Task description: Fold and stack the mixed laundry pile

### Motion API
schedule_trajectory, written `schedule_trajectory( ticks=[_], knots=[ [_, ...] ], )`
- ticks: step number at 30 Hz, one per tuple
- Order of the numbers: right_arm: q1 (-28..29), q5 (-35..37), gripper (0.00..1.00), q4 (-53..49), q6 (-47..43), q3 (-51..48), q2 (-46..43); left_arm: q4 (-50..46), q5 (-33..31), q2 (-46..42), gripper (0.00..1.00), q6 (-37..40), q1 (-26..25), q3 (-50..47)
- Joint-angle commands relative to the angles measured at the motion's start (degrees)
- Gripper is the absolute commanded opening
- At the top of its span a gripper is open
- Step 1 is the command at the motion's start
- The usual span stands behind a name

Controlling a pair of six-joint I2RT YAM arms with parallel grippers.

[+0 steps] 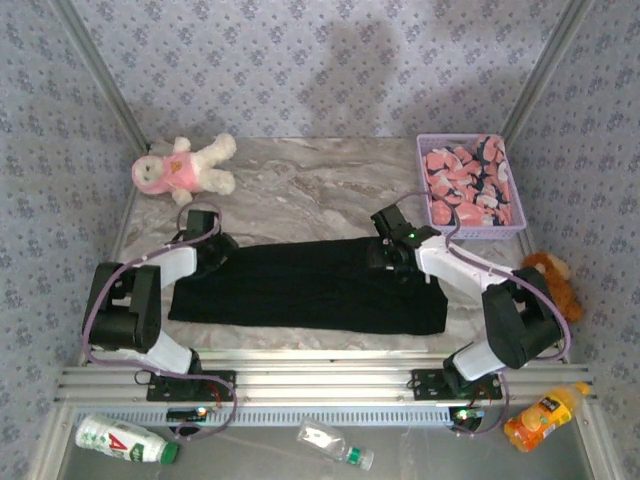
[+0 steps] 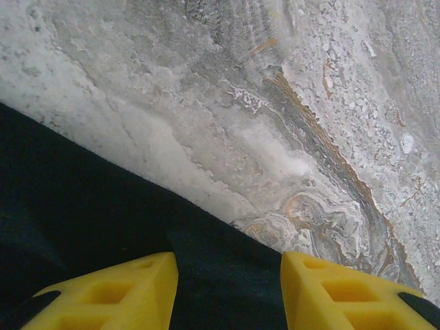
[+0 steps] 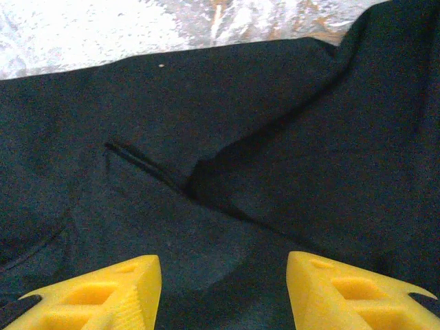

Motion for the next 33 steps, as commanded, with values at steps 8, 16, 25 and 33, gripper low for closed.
schedule_trajectory(
  ticks=[8,16,25,33],
  knots=[
    [5.95,4.03,0.55,0.63,-4.29,11.22,13.85,-3.48,-1.93,-1.04,0.47,0.45,0.68,-0.98],
    [6.1,7.19,0.25,-0.04,-2.34,12.25,16.53,-3.64,-2.2,-1.19,0.47,0.65,0.85,-0.83],
    [12.59,10.79,0.12,-12.6,5.55,4.12,1.39,-3.38,-2.33,-1.13,0.47,0.54,1.56,-0.72],
    [24.49,4.14,0.27,-14.17,21.82,-4.51,-4.25,-4.38,-1.93,-1.21,0.48,0.85,1.55,0.78]
  ],
)
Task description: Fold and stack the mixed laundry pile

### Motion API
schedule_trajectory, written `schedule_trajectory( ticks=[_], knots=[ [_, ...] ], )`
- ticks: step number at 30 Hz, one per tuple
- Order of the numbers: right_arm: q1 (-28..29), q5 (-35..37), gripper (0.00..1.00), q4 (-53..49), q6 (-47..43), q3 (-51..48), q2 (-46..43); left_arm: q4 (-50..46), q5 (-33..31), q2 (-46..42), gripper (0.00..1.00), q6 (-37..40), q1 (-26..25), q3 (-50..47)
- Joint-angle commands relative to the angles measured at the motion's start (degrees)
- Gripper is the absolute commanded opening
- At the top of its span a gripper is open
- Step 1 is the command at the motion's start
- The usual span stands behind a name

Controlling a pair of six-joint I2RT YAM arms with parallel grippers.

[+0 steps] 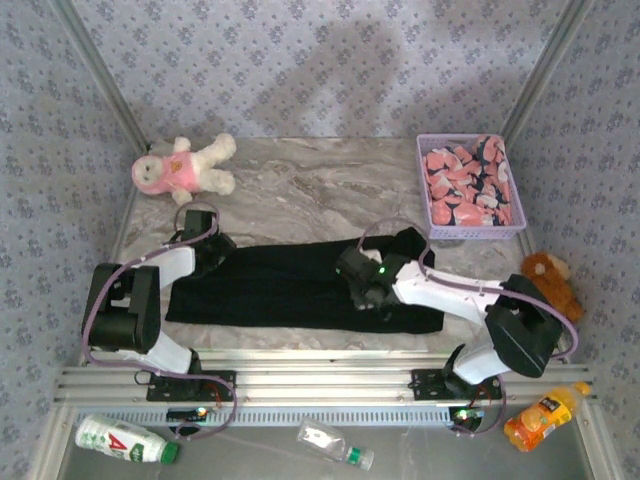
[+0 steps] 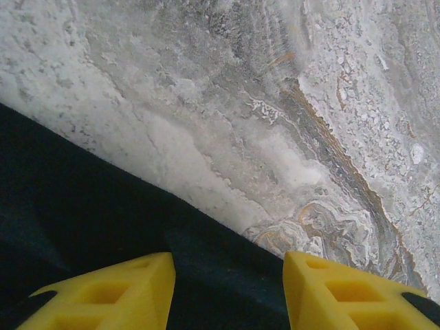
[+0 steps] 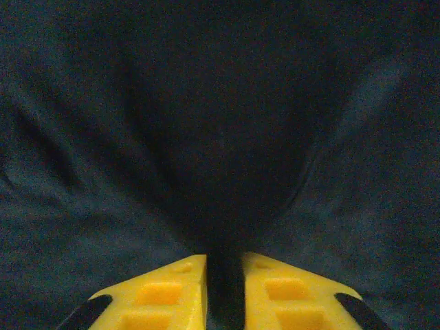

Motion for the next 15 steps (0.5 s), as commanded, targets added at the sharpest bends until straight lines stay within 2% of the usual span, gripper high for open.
schedule_trajectory(
  ticks=[1,4,9,11,15],
  knots=[
    [2.66,-0.38,0.35,-3.11,7.67,-0.18,-2.0,-4.04,-1.6,-1.13,0.49,1.02,0.68,1.0],
    [0.55,3.45,0.4,-3.31,2.95,3.01,-3.12,-5.32,-1.71,-2.29,0.52,2.04,0.7,1.73],
    [-10.23,3.31,0.47,6.82,-5.67,5.29,-2.91,-6.2,1.17,-4.26,0.55,4.75,-0.35,2.85],
    [-14.84,1.8,0.47,11.98,-6.92,5.76,-1.38,-6.25,2.48,-4.57,0.54,6.43,-1.56,3.24],
    [-20.35,-0.5,0.46,17.88,-9.29,8.55,4.32,-6.39,3.99,-4.35,0.46,8.59,-4.99,3.98]
  ],
)
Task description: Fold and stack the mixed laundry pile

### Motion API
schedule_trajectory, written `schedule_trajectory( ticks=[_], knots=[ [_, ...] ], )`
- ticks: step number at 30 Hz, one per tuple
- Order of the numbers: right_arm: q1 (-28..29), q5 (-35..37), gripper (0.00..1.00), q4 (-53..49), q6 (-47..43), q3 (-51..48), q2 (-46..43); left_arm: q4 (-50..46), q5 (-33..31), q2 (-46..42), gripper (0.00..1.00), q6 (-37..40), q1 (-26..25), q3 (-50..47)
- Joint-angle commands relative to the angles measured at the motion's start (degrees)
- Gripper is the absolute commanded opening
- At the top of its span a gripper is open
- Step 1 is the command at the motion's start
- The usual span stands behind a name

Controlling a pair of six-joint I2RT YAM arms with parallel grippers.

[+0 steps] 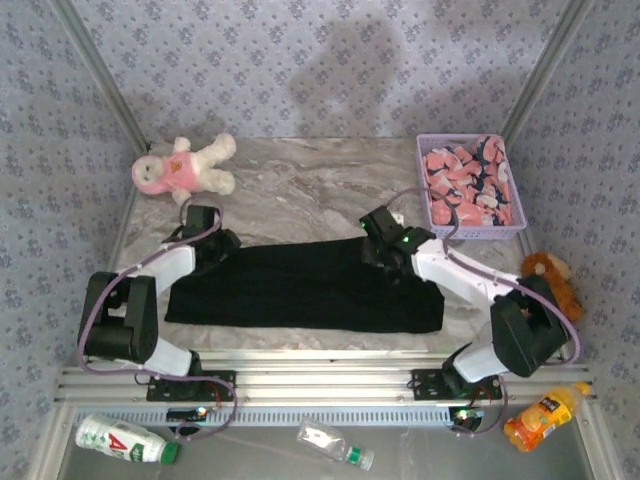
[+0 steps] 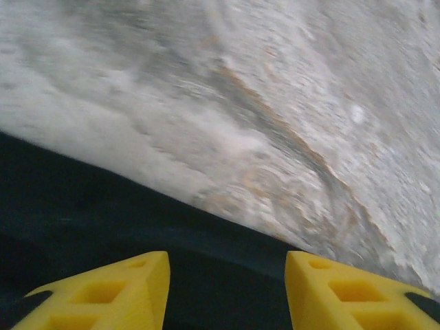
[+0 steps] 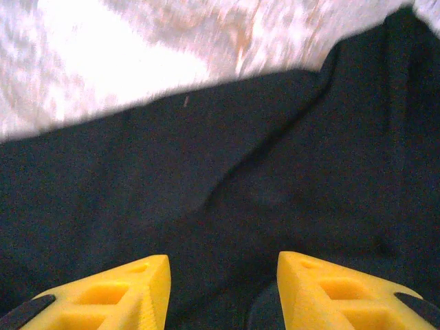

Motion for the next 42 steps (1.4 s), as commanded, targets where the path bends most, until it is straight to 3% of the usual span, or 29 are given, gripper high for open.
schedule_trajectory(
  ticks=[1,4,8,15,20,23,30,33,37,42],
  knots=[
    [-2.33,-1.98,0.45,7.29,-4.8,2.99,5.04,-1.73,2.48,-0.72,0.44,3.34,-2.68,1.62],
    [-1.55,-4.39,0.42,7.12,-6.35,4.73,9.5,-1.15,2.78,0.61,0.38,3.39,-4.52,1.45],
    [1.19,-3.39,0.33,2.03,-5.79,3.77,12.06,-0.07,2.1,2.99,0.37,2.27,-5.01,0.68],
    [10.35,-3.83,0.28,-6.75,4.66,-8.46,2.66,-0.24,0.74,6.3,0.39,1.71,-4.83,1.15],
    [16.51,-5.19,0.28,-9.46,10.86,-10.99,-5.4,-0.54,0.4,6.68,0.4,1.58,-4.82,2.25],
    [13.45,-3.37,0.28,-9.46,7.64,-9.61,-6.97,-0.88,0.08,6.81,0.41,1.62,-4.74,3.05],
    [-2.38,-4.26,0.28,1.87,-1.29,-4.86,-2.0,-1.89,0.71,5.3,0.41,2.12,-4.83,3.61],
    [-4.6,-1.22,0.37,-1.85,-1.67,-1.53,1.69,-2.41,1.32,4.7,0.43,2.24,-4.9,3.55],
    [-3.96,-1.62,0.5,-0.96,-0.93,-4.13,0.16,-2.2,2.53,4.8,0.48,1.48,-5.42,2.9],
    [8.49,-1.06,0.55,-0.8,-4.62,-7.38,-5.19,-1.43,3.44,6.34,0.59,1.01,-6.5,3.76]
  ],
)
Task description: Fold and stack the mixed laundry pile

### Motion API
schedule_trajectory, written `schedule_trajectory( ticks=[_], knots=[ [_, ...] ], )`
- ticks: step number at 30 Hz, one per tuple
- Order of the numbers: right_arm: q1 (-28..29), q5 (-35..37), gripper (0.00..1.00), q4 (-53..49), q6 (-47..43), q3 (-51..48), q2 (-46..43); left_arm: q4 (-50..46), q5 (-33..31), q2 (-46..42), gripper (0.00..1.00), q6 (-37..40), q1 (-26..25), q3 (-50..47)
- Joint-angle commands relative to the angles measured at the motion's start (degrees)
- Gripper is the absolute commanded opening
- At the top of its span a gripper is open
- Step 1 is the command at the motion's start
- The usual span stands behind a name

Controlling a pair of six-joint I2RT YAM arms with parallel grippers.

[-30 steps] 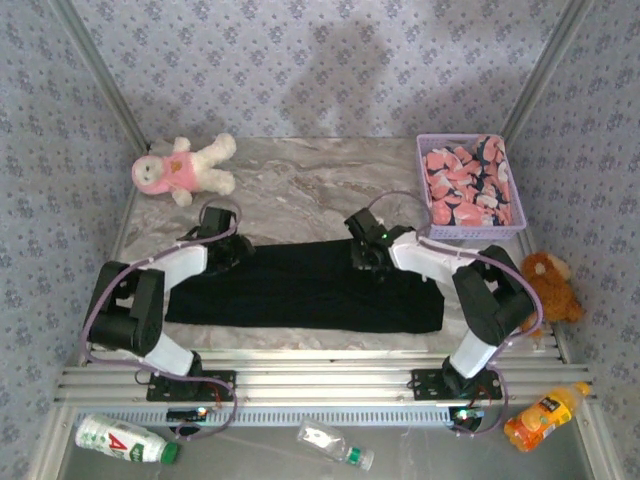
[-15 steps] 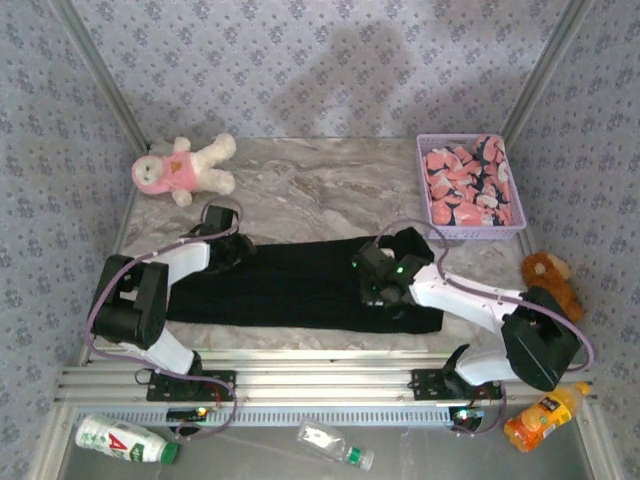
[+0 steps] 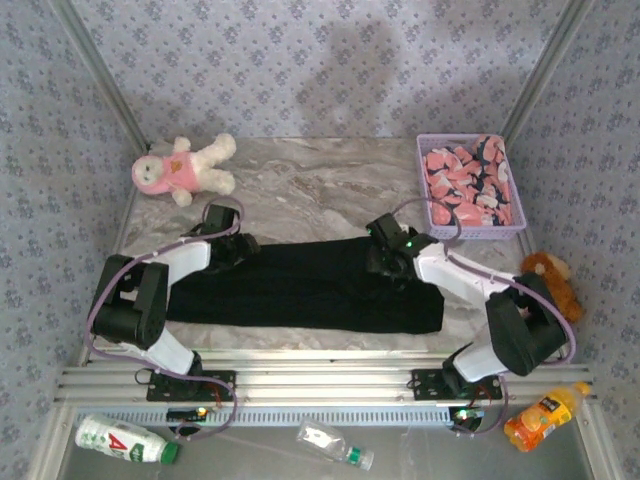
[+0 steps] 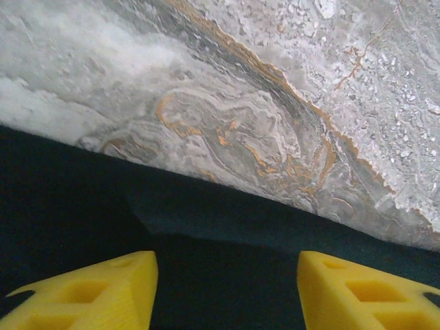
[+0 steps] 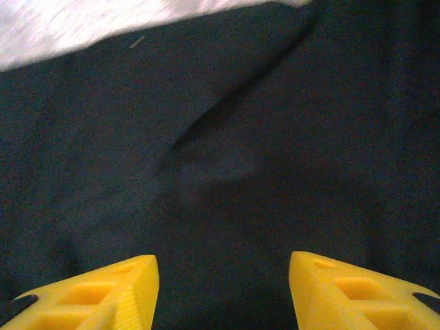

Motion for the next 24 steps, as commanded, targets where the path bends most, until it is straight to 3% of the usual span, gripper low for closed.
schedule_trajectory(
  ticks=[1,8,16,20,24],
  knots=[
    [8.72,0.74,0.55,-1.28,-3.61,-1.27,-3.38,-0.65,1.12,0.9,0.6,-0.14,-0.6,1.66],
    [20.63,4.81,0.5,-6.9,-1.9,-2.66,-1.4,-0.37,1.08,2.34,0.61,-0.3,-0.57,3.11],
    [23.22,7.89,0.43,-9.18,-1.41,-2.2,3.32,0.2,0.9,2.53,0.62,-0.81,-0.59,2.76],
    [23.53,9.16,0.34,-10.19,-1.16,-1.02,5.84,0.51,0.42,2.08,0.62,-1.01,-0.53,1.96],
    [23.75,10.78,0.13,-12.44,-1.09,1.08,6.58,0.53,0.26,1.85,0.62,-1.19,-0.51,1.49]
  ],
)
